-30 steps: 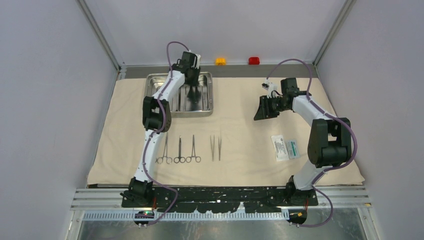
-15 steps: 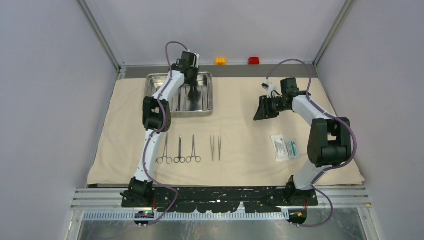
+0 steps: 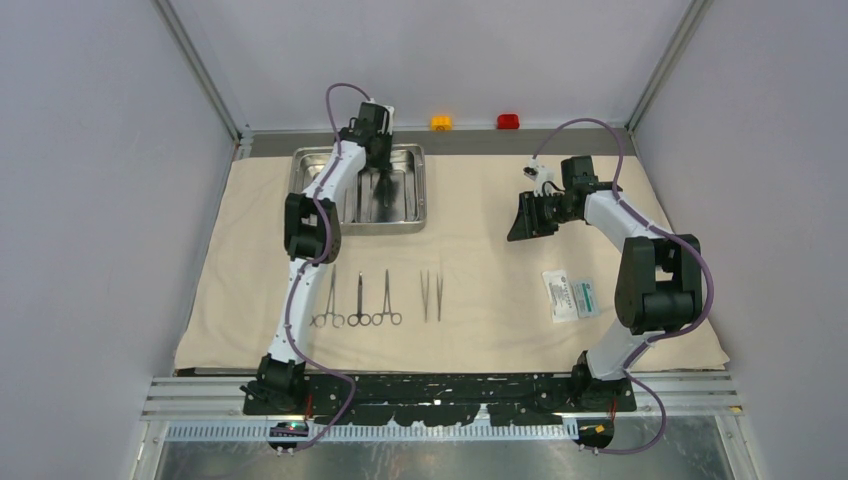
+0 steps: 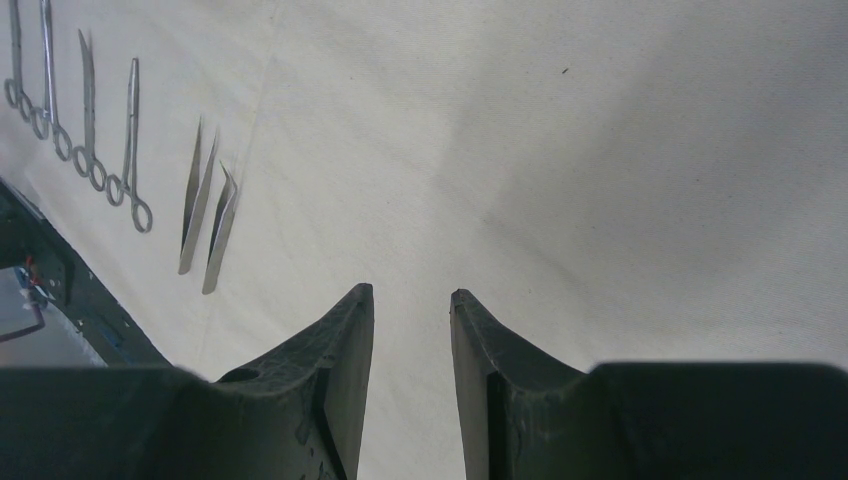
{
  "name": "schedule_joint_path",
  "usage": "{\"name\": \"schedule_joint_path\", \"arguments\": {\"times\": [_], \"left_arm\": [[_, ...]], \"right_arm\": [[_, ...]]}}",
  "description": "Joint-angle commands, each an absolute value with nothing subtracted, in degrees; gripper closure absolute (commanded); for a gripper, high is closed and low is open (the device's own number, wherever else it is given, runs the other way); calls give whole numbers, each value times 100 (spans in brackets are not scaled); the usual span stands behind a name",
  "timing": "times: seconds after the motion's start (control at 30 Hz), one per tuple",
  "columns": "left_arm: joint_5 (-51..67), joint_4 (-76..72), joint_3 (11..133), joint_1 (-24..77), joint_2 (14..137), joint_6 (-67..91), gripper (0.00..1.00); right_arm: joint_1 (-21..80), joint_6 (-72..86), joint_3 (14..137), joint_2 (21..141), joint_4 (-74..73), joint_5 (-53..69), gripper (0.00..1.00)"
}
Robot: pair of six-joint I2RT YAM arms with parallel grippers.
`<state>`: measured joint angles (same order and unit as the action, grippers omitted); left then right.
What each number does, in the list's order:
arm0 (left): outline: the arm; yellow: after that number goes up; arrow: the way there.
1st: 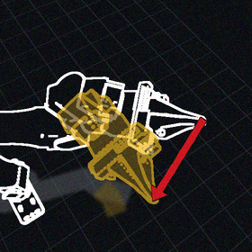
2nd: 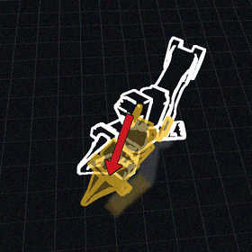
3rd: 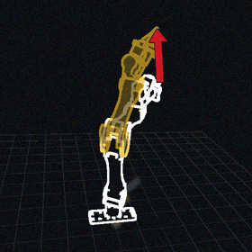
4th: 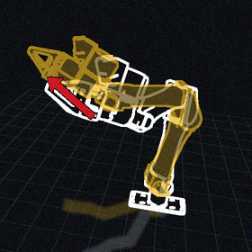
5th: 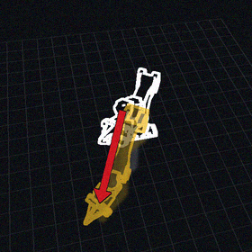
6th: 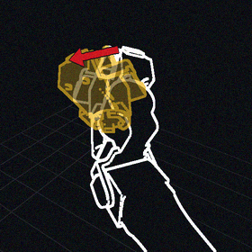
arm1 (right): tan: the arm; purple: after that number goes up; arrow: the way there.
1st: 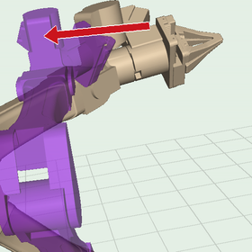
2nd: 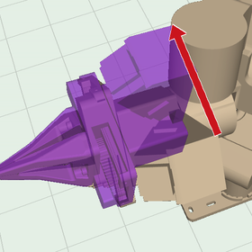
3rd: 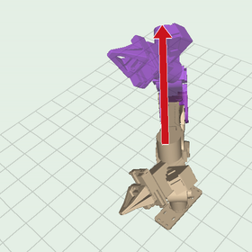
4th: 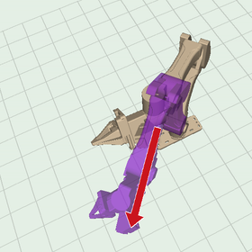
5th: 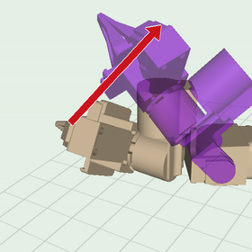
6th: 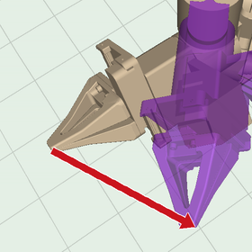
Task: Open and lay out the surgical kit
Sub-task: Pick up the medical item from the container.
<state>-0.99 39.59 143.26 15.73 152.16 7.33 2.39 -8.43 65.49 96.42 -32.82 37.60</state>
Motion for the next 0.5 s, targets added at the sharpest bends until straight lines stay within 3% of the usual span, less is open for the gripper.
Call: {"name": "schedule_joint_path", "arguments": {"times": [0.0,0.1,0.47], "left_arm": [[-26,3934,14591,1538,15357,833,96],[123,3906,14720,1530,15366,876,100],[181,3803,14803,1521,15216,981,100]], "right_arm": [[215,-814,6785,9633,-3191,3846,60],[211,-815,6777,9616,-3190,3846,60],[213,-804,6781,9633,-3188,3869,60]]}}
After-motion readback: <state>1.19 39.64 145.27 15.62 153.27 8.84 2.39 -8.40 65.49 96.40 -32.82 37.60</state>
